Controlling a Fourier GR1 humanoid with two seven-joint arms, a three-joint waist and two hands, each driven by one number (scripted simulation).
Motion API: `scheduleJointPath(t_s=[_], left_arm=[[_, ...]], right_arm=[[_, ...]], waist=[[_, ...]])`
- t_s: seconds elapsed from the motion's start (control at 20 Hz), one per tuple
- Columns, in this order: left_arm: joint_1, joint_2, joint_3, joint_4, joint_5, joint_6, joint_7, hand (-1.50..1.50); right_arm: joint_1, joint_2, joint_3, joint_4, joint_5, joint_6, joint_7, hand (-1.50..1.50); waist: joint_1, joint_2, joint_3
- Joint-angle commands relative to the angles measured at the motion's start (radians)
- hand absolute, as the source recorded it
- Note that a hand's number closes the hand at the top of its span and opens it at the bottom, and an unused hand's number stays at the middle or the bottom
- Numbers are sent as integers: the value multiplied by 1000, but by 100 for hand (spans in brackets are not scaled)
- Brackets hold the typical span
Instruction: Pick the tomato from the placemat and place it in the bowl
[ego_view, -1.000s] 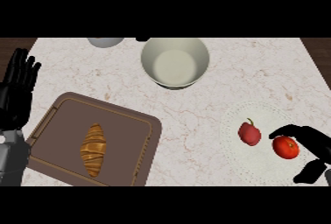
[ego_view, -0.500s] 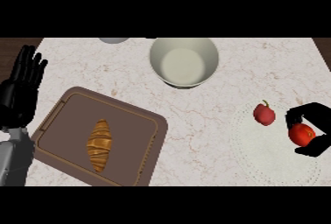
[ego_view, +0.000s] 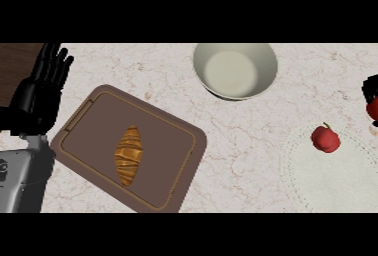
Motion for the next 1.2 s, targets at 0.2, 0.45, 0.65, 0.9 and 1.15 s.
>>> scheduleJointPath(t_s=[0.2,0.45,0.65,0.9,1.15], left_arm=[[-29,-22,-25,6,-14,15,14,0],[3,-19,-11,28,-24,24,-5,0],[0,0,-7,15,-14,2,3,0],[-21,-10,-4,37,-22,24,10,0],[-3,-6,1,39,-20,20,9,0]], right_arm=[[-196,-58,-69,146,-12,-89,-68,150],[-286,-85,-130,230,-94,-17,-239,150],[-399,-94,-152,266,-129,21,-286,150],[-499,-48,-178,343,-205,145,-322,150],[-599,-16,-145,398,-221,260,-304,150]], waist=[[-1,0,1],[-18,-8,-1],[-15,-17,-4],[-39,-22,-6],[-46,-29,-8]])
